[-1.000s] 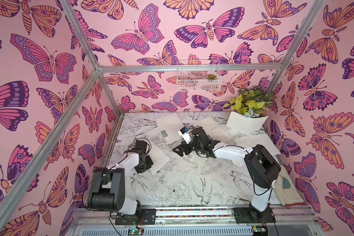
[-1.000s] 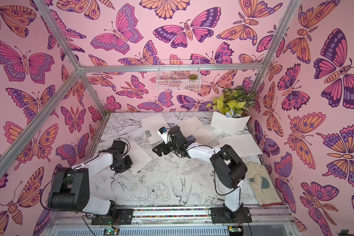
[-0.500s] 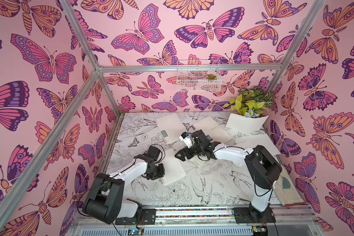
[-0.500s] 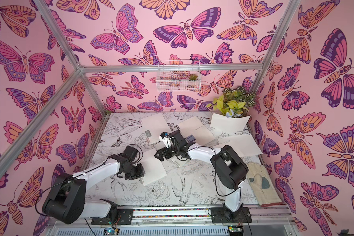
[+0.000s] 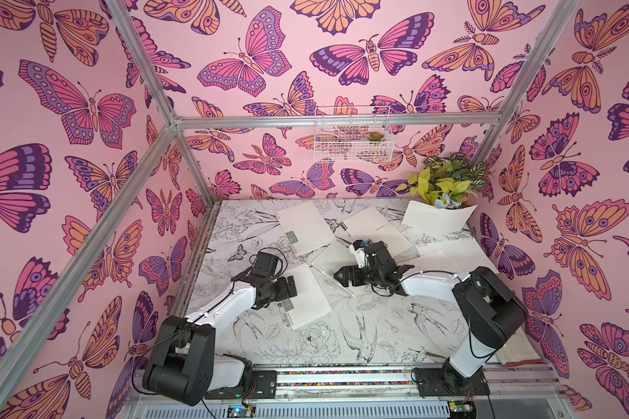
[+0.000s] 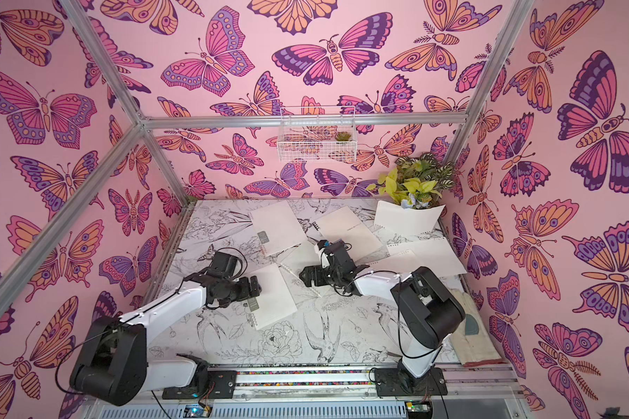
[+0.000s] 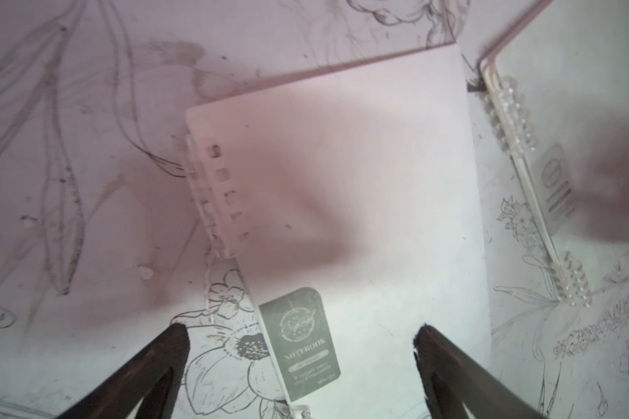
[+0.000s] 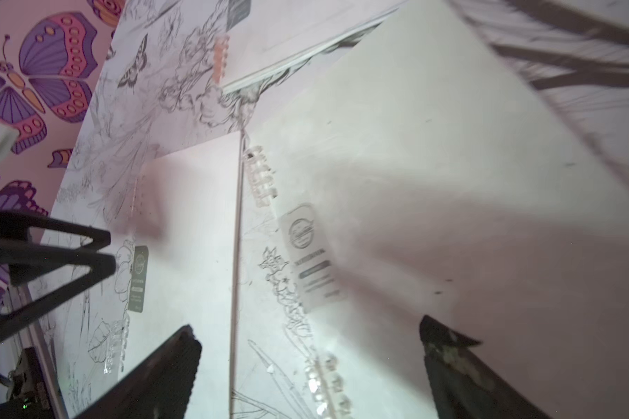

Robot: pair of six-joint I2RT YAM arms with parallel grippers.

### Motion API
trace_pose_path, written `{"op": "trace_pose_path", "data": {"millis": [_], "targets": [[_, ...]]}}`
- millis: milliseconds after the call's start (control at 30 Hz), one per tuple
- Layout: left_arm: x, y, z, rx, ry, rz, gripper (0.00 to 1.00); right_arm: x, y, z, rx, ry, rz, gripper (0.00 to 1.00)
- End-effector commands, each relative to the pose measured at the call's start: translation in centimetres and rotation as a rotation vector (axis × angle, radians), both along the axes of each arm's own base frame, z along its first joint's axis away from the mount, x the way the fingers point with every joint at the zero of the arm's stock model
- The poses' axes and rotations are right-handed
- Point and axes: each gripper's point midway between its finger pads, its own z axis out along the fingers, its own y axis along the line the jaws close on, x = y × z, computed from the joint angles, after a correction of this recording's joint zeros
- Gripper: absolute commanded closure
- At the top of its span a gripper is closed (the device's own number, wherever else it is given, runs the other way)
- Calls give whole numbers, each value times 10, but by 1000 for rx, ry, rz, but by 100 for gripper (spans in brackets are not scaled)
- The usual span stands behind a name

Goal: Tear off pages from different notebooks
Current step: Move the notebook to the center of the board, then open the notebook at the center of the board.

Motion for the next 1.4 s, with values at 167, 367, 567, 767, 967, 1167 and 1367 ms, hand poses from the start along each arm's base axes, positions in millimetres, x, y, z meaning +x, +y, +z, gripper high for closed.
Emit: {"op": "trace_pose_path", "data": {"millis": [167, 367, 567, 767, 967, 1167, 1367], "targets": [[24, 13, -5, -44, -52, 131, 2, -37, 39, -30, -237, 1, 117, 12], [32, 5, -18, -84, -26, 134, 9, -45, 64, -41, -198, 58, 180, 26], [33, 1, -21, -119, -31, 142, 11, -57, 92, -41, -82, 120, 250, 31], [32, -6, -19, -174, -49, 136, 12, -59, 107, -16, 4, 94, 282, 45], [36, -18, -16, -246, -63, 117, 12, -63, 117, -1, 72, 104, 312, 51], [36, -23, -11, -276, -75, 103, 12, -61, 118, 13, 112, 91, 309, 52], [34, -24, -8, -293, -84, 106, 12, -57, 118, 16, 145, 104, 294, 52]]}}
